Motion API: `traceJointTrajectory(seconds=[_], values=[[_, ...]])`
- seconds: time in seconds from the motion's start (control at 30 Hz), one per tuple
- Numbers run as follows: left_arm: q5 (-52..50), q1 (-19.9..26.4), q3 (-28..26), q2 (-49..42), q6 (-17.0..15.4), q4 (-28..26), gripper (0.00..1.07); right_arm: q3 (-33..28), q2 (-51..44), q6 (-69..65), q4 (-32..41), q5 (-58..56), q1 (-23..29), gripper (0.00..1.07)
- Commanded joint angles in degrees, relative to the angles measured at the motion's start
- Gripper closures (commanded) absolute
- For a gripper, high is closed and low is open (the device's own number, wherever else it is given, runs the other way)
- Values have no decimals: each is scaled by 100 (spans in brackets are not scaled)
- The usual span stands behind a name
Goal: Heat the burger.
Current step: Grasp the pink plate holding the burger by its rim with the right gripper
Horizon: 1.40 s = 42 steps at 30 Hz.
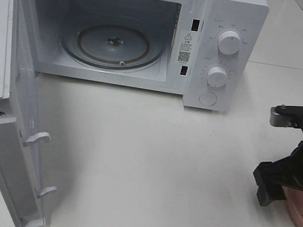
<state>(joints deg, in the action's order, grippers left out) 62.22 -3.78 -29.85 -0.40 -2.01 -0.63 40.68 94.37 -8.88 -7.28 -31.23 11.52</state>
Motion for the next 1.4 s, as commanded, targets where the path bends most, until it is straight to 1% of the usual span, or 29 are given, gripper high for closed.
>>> traceJointTrajectory(seconds=[0.03, 0.33, 0.77, 1.1, 1.2, 1.23, 1.3, 1.33, 1.37, 1.4], values=[[-86, 11, 17, -97, 6, -34, 9, 23, 97, -57, -52, 97, -23, 20], [-86, 11, 17, -97, 6, -34, 9, 23, 447, -160, -143, 183, -23, 22], [-86, 11, 17, -97, 6, -34, 9, 23, 458, -298, -367, 292, -23, 25], [-86, 11, 17, -97, 6, -34, 9, 23, 808, -332, -441, 286, -23, 28], [-86, 11, 17, -97, 6, -34, 9, 23, 854, -338, -441, 309, -23, 30], [-86, 11, 17, -97, 6, -34, 9, 23, 854, -338, -441, 309, -23, 34], [-86, 11, 17, -97, 6, -34, 9, 23, 854, -338, -458, 309, -23, 35], [-86, 11, 17, -97, 6, -34, 9, 23, 854, -338, -458, 275, -23, 41], [-86, 11, 17, -97, 6, -34, 9, 23, 854, -338, -458, 275, -23, 41], [-86, 11, 17, -97, 6, -34, 9, 23, 854, -384, -464, 258, -23, 47]])
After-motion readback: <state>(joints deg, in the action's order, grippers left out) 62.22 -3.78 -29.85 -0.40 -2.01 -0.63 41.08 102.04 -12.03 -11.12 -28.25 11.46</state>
